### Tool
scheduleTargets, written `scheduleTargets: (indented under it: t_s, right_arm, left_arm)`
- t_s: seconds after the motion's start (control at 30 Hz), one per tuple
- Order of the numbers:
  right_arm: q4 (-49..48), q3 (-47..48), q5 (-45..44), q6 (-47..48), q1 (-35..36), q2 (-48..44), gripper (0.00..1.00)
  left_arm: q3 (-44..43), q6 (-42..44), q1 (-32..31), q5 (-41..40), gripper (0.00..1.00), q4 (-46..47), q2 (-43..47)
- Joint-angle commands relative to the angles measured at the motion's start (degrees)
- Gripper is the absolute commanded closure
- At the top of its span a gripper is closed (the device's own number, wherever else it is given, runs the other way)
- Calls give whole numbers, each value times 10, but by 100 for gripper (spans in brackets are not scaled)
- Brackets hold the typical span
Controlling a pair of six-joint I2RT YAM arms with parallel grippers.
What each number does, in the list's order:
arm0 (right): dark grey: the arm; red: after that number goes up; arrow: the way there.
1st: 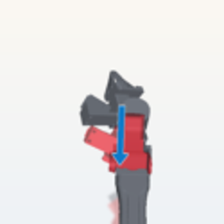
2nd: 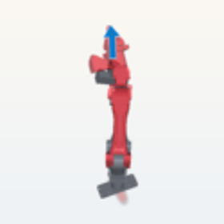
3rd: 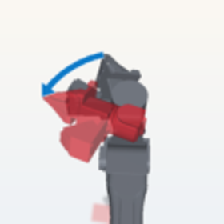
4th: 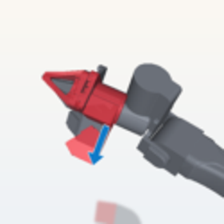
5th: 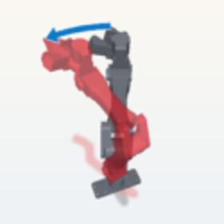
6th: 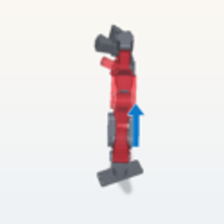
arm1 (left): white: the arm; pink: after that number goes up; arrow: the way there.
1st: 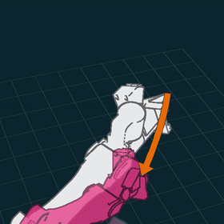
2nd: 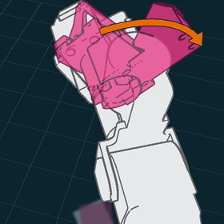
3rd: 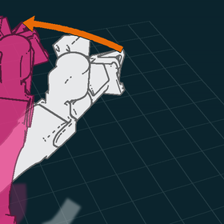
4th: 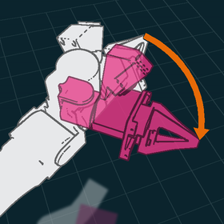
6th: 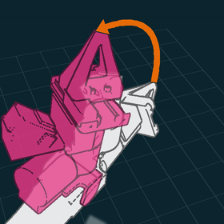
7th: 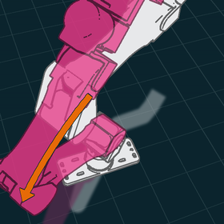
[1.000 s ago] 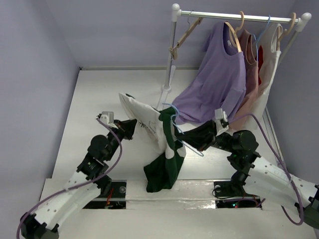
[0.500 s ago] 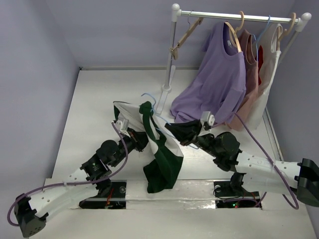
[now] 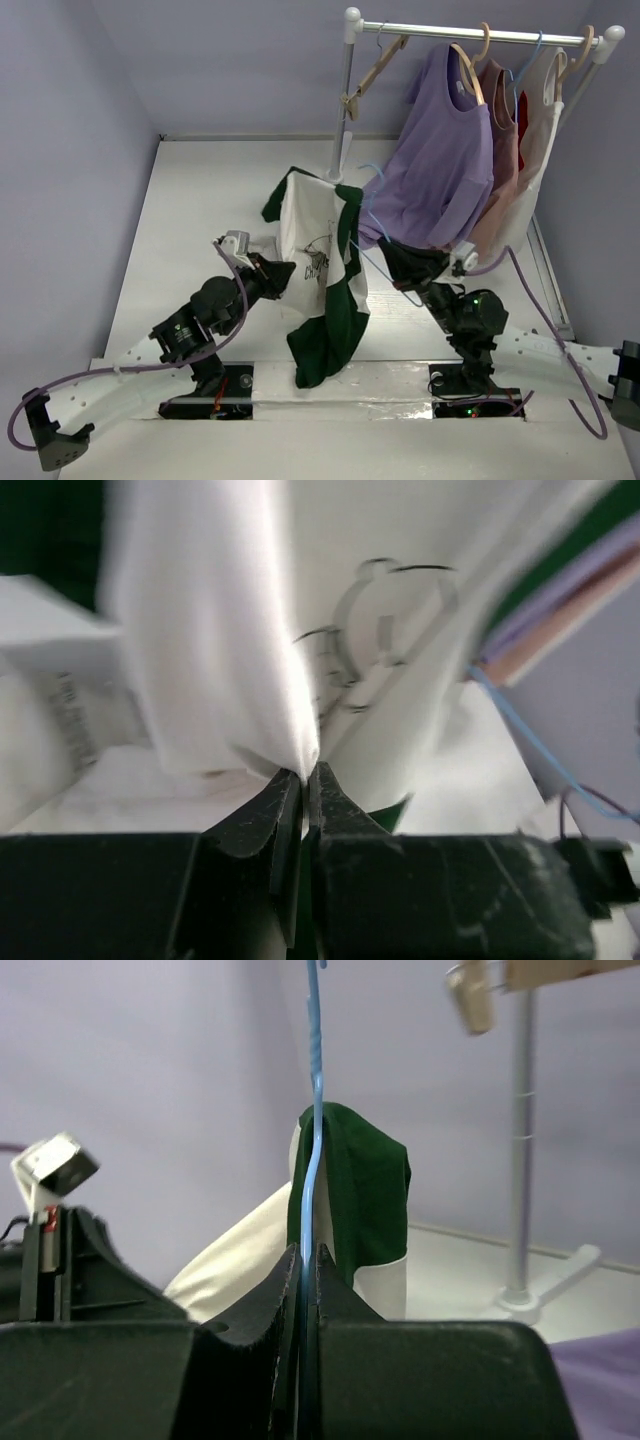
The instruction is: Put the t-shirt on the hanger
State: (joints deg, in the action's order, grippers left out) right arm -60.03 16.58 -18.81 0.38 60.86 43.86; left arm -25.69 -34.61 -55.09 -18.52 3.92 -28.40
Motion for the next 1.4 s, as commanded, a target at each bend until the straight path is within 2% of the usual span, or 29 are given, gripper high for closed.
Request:
scheduleTargets:
  t_s: [0.0, 0.17, 0.27, 0.3, 0.33, 0.37, 0.43, 0.5, 0.53, 0.57, 0.63, 0.73, 0.83, 0.97, 1.17, 1.37]
  right_arm:
    - [-126, -21, -54, 31, 5, -89, 100]
    - [-196, -40, -47, 37, 5, -105, 100]
    - [-205, -17, -25, 9, 5, -46, 100]
    - [-227, -6, -17, 6, 5, -8, 100]
    - [-277, 18, -14, 5, 5, 75, 100]
    - [-296, 32, -15, 10, 5, 113, 100]
    - [-321, 61, -2, 5, 5, 171, 100]
    - [-316, 64, 9, -3, 5, 169, 100]
    - [-316, 62, 11, -3, 5, 163, 100]
    - [-311, 58, 12, -3, 5, 155, 100]
    - [-299, 50, 15, 1, 5, 133, 100]
    - [-286, 44, 21, -3, 5, 124, 100]
    - [-283, 45, 29, -21, 5, 135, 100]
    - [-284, 43, 27, -30, 5, 135, 100]
    - [-270, 43, 29, -37, 5, 128, 100]
    - [-263, 43, 38, -49, 5, 131, 100]
  left_arm:
    - [-8, -61, -3, -112, 100, -107, 58]
    - [-13, -118, -3, -186, 100, -198, 115]
    - [-7, -105, -3, -163, 100, -195, 102]
    - [2, -84, -3, -133, 100, -134, 76]
    - [8, -62, -3, -76, 100, -104, 53]
    - [7, -52, -3, -52, 100, -63, -6]
    - [-33, -41, -3, -51, 100, -69, -82]
    - [-64, -42, -3, -77, 100, -115, -98]
    - [-74, -37, -3, -86, 78, -118, -92]
    - [-87, -29, -3, -93, 61, -117, -83]
    - [-102, -13, -3, -99, 41, -117, -43]
    - [-154, 0, -3, -100, 41, -147, -30]
    - [-213, 22, -3, -73, 43, -154, -67]
    - [-263, 63, -24, -49, 45, -95, -129]
    - [-346, 132, -63, -80, 44, -48, -271]
    - [-373, 173, -63, -135, 46, -23, -316]
